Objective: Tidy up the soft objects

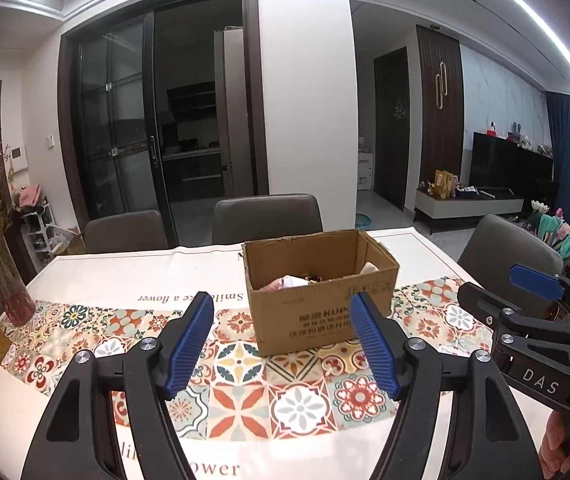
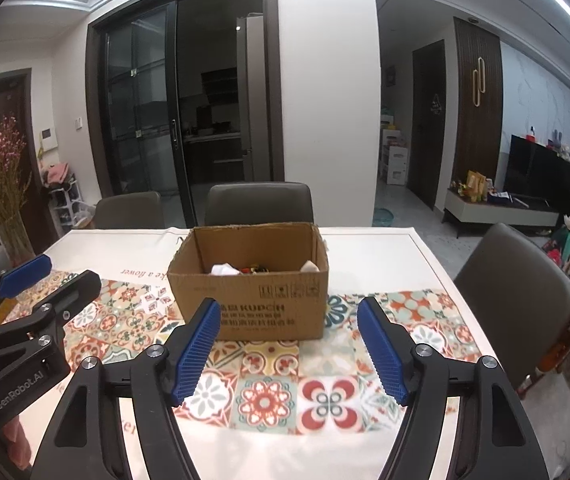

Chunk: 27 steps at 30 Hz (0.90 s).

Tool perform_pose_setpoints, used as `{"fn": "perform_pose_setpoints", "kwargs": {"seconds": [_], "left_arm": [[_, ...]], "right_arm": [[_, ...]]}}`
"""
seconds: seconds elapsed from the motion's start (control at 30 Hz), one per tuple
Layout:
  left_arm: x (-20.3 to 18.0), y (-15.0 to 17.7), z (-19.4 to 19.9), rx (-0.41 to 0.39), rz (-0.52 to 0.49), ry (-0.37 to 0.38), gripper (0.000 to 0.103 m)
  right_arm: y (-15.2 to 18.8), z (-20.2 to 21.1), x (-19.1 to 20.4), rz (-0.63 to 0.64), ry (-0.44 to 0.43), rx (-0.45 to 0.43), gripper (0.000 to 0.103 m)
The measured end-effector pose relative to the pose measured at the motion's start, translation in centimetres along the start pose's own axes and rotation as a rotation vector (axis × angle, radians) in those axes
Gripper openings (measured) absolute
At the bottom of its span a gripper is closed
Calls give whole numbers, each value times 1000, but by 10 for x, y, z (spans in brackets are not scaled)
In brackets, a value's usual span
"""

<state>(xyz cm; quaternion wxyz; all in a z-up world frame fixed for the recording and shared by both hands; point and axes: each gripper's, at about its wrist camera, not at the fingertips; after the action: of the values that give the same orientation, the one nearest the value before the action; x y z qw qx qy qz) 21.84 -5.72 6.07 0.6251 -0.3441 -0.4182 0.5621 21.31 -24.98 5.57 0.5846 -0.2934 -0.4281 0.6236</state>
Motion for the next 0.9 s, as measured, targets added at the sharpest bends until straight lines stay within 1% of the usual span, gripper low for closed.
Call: {"fn": "perform_pose_setpoints", "kwargs": {"seconds": [0.07,0.13,0.17,0.33,0.37,0.47,0.5,0.63,0.8,0.9], "left_arm": [[-2,5,10,-2,-1,-2,74],[-3,10,18,-5,-1,-4,79],[-4,12,22,-9,-3,-10,80],[-7,21,41,-32,-17,-43,93],[-8,22,43,-37,-15,-48,94],[-6,28,55,-49,-8,-59,97],[-6,29,58,-51,-5,-64,100],[-4,36,72,-61,19,-81,103],[-1,41,85,-73,35,-94,103],[1,44,91,-65,46,-99,103]], "right_arm": [[8,8,-1,-10,-1,1,74],[16,15,-3,-14,6,0,74],[19,19,-4,-13,12,1,74],[32,36,-7,-24,17,-3,74],[34,39,-7,-27,20,-5,75],[39,49,-8,-33,27,-19,82],[41,52,-8,-32,27,-23,82],[45,60,-6,-36,23,-27,82],[49,69,-2,-35,13,-35,82],[52,76,-1,-37,9,-46,82]]}}
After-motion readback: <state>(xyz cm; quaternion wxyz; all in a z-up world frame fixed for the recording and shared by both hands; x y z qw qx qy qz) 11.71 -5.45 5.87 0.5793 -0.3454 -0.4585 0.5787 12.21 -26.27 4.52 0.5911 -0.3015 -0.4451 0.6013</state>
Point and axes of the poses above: each gripper's, at about its wrist camera, not at the fingertips, and z roughly against the way its jaws point, x to its left, y to its underside, and after that the axes turned 12 degrees about -y, right-handed
